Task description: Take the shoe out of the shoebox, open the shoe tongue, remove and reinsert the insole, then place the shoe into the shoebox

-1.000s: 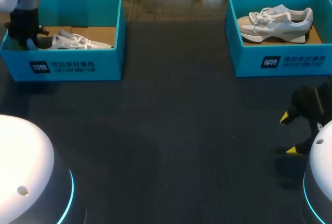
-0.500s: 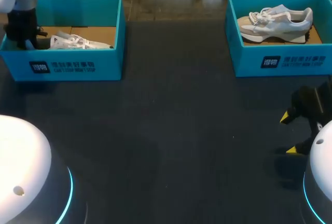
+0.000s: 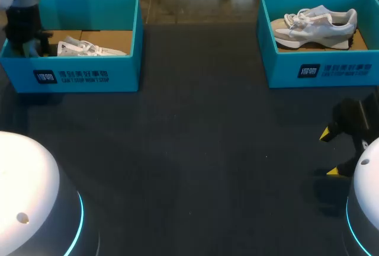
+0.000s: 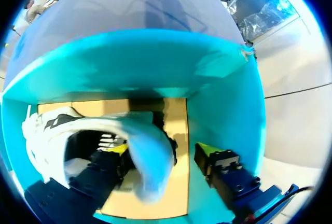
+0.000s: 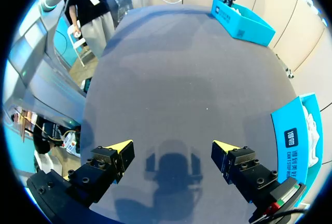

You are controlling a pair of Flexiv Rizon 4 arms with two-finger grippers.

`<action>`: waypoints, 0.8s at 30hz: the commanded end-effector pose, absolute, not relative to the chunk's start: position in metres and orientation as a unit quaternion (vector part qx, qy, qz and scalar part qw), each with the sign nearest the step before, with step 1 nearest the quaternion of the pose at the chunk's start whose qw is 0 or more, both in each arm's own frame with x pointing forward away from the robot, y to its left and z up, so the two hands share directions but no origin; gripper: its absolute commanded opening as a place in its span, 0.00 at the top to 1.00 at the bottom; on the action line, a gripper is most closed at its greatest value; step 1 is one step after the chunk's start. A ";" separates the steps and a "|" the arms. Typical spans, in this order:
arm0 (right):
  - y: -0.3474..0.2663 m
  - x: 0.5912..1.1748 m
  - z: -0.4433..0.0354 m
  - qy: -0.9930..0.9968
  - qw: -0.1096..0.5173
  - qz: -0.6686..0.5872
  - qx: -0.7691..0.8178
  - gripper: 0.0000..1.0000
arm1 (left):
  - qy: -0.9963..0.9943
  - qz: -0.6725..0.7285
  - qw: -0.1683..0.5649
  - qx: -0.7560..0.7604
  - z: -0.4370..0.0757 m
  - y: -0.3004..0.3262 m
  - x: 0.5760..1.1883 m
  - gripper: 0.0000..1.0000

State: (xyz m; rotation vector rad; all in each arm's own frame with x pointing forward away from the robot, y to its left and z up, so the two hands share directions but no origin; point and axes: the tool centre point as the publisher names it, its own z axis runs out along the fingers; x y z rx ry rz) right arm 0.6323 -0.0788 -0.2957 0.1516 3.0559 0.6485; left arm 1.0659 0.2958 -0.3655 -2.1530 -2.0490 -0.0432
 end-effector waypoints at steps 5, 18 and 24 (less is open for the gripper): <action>-0.079 0.631 -0.296 0.977 0.008 0.207 0.049 0.00 | -0.693 -0.003 0.063 -0.718 -0.333 0.293 1.061 0.12; -0.079 0.631 -0.296 0.977 0.008 0.207 0.049 0.00 | -0.707 -0.003 0.048 -0.706 -0.266 0.291 1.032 0.00; -0.079 0.631 -0.296 0.977 0.008 0.207 0.049 0.00 | -0.710 -0.005 0.045 -0.702 -0.240 0.292 1.005 0.00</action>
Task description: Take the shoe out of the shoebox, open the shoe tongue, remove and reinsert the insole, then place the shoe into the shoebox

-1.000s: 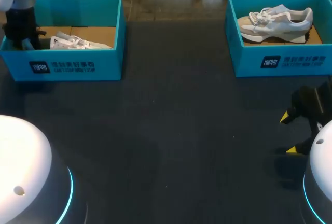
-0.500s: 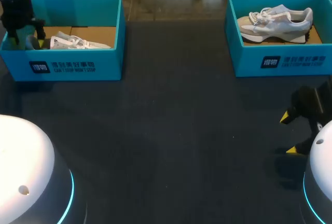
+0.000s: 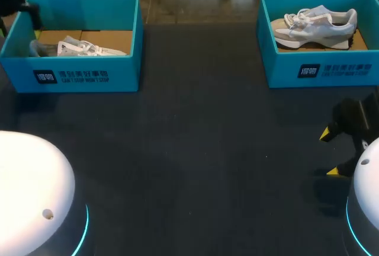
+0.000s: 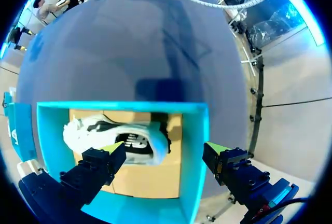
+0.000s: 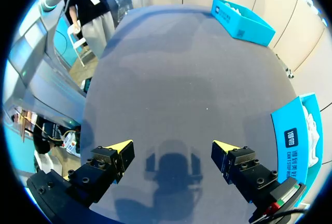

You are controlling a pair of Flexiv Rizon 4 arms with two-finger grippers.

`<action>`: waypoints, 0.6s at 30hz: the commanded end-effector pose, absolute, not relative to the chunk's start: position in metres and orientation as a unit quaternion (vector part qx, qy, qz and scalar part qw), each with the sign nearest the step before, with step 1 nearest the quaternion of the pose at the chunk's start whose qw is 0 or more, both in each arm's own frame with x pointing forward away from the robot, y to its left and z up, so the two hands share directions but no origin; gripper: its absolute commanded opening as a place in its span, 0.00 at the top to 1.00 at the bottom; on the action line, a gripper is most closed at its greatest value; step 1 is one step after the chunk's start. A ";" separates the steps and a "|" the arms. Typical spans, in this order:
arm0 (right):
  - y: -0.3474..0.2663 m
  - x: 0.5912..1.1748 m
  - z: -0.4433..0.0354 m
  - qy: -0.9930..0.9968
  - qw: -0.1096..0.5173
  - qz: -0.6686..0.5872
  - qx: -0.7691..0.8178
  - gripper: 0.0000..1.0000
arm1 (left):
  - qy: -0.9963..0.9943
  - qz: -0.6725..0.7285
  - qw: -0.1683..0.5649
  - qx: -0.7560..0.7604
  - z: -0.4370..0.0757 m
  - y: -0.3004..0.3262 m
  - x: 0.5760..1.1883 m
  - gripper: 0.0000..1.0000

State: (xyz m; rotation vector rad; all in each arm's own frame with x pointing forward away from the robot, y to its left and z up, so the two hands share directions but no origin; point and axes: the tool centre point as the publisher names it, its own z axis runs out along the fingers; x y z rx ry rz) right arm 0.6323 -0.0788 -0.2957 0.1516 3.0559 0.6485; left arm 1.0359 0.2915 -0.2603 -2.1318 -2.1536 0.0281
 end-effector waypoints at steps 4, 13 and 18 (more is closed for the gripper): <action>-0.079 0.631 -0.296 0.977 0.008 0.207 0.049 0.00 | -0.714 -0.009 0.043 -0.699 -0.229 0.291 0.991 0.00; -0.079 0.631 -0.296 0.977 0.008 0.207 0.049 0.00 | -0.704 -0.013 0.029 -0.709 -0.213 0.289 0.948 0.00; -0.079 0.631 -0.296 0.977 0.008 0.207 0.049 0.00 | -0.708 0.002 0.032 -0.705 -0.207 0.287 0.939 0.00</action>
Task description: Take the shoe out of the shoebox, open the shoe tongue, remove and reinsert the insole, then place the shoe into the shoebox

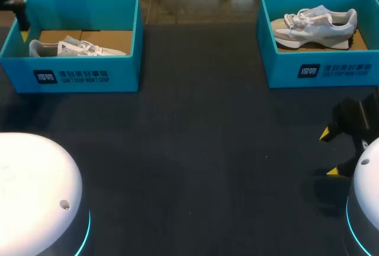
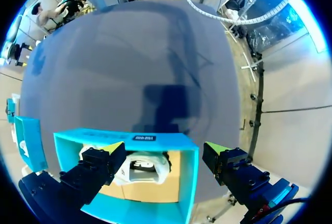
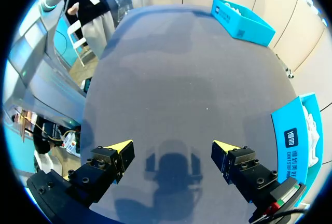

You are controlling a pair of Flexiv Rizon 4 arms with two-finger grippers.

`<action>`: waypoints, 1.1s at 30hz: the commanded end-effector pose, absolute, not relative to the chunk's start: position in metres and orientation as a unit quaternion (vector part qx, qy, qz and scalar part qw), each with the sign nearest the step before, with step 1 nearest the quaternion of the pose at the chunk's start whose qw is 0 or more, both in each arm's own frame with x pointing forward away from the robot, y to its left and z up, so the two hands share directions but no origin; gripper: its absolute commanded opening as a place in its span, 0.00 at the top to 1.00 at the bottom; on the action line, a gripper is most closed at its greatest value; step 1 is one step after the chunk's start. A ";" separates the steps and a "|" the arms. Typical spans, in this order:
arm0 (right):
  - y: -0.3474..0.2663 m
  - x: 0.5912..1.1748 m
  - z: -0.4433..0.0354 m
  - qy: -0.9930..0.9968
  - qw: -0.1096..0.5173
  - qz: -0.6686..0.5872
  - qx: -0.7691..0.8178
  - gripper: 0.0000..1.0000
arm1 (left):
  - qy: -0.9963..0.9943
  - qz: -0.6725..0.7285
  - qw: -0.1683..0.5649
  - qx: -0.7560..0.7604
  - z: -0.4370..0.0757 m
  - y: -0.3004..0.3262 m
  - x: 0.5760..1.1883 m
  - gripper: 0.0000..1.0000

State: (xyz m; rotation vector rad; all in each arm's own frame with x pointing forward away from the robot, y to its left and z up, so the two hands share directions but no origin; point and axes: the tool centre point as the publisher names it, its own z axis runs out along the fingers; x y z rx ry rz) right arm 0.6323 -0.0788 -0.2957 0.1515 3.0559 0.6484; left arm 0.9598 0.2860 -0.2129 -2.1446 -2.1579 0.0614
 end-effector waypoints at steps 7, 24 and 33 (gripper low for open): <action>-0.080 0.637 -0.291 0.978 0.008 0.205 0.048 0.00 | -0.708 0.002 0.032 -0.705 -0.207 0.287 0.939 0.00; -0.135 0.793 -0.199 0.939 -0.080 0.053 0.329 0.00 | -0.708 0.002 0.032 -0.705 -0.207 0.287 0.939 0.00; -0.140 0.806 -0.191 0.937 -0.076 0.043 0.339 0.00 | -0.708 0.002 0.032 -0.705 -0.207 0.287 0.939 0.00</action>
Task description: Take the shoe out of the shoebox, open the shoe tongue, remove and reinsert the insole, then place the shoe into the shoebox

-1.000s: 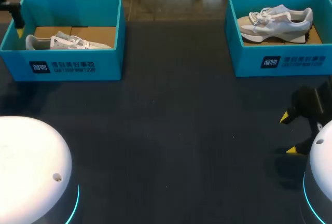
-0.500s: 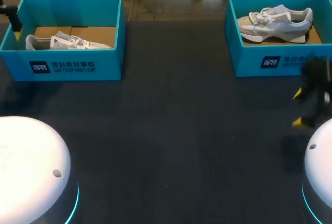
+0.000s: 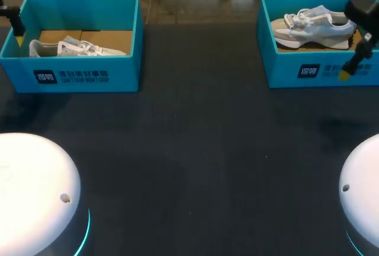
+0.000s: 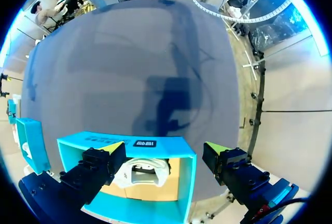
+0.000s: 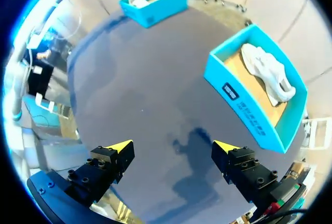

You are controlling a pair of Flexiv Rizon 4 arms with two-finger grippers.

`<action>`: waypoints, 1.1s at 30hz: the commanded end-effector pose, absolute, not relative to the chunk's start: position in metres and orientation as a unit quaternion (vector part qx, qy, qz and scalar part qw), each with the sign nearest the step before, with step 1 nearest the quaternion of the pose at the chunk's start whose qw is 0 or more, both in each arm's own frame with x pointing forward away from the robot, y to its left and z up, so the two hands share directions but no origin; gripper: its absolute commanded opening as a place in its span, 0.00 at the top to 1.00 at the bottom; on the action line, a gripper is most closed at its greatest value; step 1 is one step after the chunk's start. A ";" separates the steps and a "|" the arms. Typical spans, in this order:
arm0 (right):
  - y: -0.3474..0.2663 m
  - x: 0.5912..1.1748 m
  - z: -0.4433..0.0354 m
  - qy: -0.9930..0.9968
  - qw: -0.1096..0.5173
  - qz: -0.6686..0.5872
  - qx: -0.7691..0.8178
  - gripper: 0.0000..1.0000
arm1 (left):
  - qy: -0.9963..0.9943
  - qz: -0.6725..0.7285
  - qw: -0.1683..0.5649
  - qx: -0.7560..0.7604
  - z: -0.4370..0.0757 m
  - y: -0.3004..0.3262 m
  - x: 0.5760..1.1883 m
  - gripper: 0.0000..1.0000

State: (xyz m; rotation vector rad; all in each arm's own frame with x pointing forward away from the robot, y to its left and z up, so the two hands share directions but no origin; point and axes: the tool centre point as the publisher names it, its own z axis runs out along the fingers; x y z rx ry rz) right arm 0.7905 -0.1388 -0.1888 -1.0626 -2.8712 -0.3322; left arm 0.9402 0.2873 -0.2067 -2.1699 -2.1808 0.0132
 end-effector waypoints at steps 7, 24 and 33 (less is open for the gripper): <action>-0.140 0.806 -0.191 -0.937 0.076 -0.043 -0.339 0.00 | -0.708 0.002 0.032 -0.705 -0.207 0.287 0.939 0.00; -0.219 0.967 -0.133 -0.760 0.029 0.081 -0.645 0.00 | -0.708 0.002 0.032 -0.705 -0.207 0.287 0.939 0.00; -0.219 0.967 -0.133 -0.760 0.029 0.081 -0.645 0.00 | -0.708 0.002 0.032 -0.705 -0.207 0.287 0.939 0.00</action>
